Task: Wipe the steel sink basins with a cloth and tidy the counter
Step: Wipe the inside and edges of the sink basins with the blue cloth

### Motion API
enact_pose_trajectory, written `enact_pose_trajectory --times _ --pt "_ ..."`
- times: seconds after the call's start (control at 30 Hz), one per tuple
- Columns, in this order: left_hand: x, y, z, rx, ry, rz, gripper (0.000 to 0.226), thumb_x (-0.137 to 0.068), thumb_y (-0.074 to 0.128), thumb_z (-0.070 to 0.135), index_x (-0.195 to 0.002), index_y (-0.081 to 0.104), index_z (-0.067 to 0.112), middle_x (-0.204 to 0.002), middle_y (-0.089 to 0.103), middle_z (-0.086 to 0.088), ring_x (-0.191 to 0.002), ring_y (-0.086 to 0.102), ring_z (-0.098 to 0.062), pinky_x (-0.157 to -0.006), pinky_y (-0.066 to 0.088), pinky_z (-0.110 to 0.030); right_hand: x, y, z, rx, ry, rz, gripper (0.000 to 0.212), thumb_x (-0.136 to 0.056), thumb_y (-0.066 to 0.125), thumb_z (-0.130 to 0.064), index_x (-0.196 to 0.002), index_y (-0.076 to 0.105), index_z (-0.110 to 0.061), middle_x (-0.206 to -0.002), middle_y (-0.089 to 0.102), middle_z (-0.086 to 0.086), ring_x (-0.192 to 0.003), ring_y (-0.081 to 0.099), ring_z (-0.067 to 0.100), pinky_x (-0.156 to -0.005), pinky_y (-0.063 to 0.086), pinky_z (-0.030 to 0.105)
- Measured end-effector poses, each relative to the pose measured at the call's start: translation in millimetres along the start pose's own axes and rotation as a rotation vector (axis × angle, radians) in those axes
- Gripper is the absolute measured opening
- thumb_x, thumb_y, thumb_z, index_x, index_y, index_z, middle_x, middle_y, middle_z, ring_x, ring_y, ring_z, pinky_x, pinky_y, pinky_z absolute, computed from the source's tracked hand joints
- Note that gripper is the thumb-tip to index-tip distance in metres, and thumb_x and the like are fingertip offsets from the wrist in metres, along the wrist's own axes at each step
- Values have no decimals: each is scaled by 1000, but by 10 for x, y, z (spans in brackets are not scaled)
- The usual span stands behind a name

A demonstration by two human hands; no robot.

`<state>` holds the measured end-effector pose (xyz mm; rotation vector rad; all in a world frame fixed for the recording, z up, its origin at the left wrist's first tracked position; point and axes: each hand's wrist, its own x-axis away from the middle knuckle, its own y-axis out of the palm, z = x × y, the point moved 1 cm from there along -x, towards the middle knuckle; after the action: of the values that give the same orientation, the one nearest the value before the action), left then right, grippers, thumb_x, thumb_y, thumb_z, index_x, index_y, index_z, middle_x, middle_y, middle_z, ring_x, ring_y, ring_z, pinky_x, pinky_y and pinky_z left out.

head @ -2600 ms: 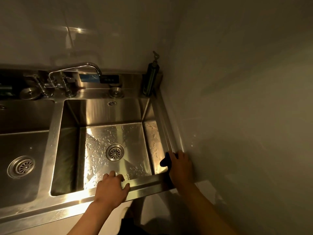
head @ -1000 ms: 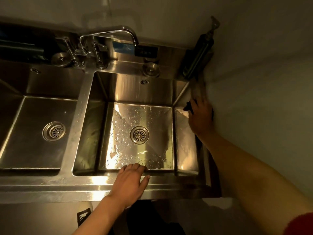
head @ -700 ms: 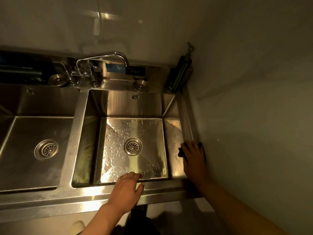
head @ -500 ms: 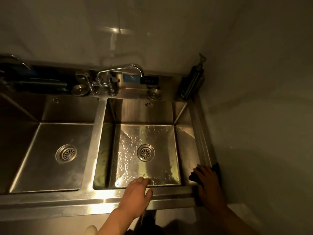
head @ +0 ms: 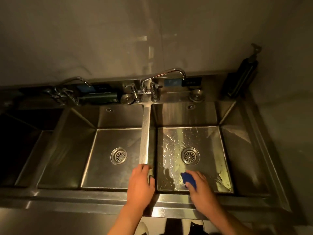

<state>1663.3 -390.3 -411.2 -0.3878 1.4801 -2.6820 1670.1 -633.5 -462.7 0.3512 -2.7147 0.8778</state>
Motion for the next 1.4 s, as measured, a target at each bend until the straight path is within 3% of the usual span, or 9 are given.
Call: enact_pose_trajectory --times 0.13,0.33,0.5,0.77,0.97,1.07,1.13,1.27,1.4 --pt "77 -205 -304 46 -142 50 43 -95 65 13 -135 57 26 -132 51 11 -122 49 -10 -107 42 -30 -141 490 -437 -93 -98 -112 42 -96 62 -22 -122 42 -49 -122 48 -20 -107 55 1 -93 48 25" --pt "455 -311 -612 69 -305 -18 49 -94 60 4 -139 53 24 -128 52 12 -121 54 -11 -104 46 -30 -66 1257 -844 150 -496 -137 32 -93 57 -32 -124 55 -26 -142 38 -11 -132 37 10 -114 32 23" --pt "521 -344 -712 14 -288 -35 51 -89 61 5 -134 57 27 -126 49 16 -113 48 -5 -99 43 -25 -464 1363 -1017 353 -671 13 26 -81 70 -35 -103 68 -22 -114 54 -1 -102 48 21 -84 53 36" --pt "523 -303 -752 18 -239 -98 53 -87 66 9 -132 53 34 -127 47 17 -118 45 -3 -103 28 -13 -2217 1022 -1657 504 -481 84 25 -94 62 -35 -113 71 -20 -127 47 5 -116 42 28 -95 40 45" --pt "620 -260 -863 -25 -198 -94 47 -75 83 0 -116 69 18 -112 59 3 -104 59 -13 -98 40 -18 -3096 747 -1973 542 -375 102 28 -97 61 -34 -122 69 -24 -148 36 8 -135 33 31 -109 34 48" --pt "657 -283 -886 32 -276 -131 43 -82 81 0 -113 63 23 -120 64 -7 -114 61 -23 -103 36 -19 -3080 758 -1925 392 -363 150 30 -96 65 -31 -126 68 -24 -147 37 7 -136 33 31 -113 33 52" --pt "739 -288 -880 63 -260 -88 45 -83 77 3 -118 63 28 -123 61 6 -117 58 -13 -107 40 -22 -2908 795 -1847 268 -355 171 31 -94 67 -28 -125 68 -23 -140 41 7 -130 37 31 -112 34 52" --pt "727 -305 -635 58 -218 -35 51 -88 68 8 -120 51 45 -124 49 24 -119 48 4 -100 32 -5 -2218 920 -1585 203 -408 151 30 -89 72 -26 -118 73 -20 -131 53 7 -121 46 33 -102 41 45" --pt "512 -271 -452 13 -199 -47 47 -92 62 10 -128 54 39 -126 49 21 -120 46 0 -104 35 -17 -1438 1096 -1306 126 -483 67 26 -89 74 -15 -114 74 -12 -128 56 11 -121 47 36 -107 42 43"
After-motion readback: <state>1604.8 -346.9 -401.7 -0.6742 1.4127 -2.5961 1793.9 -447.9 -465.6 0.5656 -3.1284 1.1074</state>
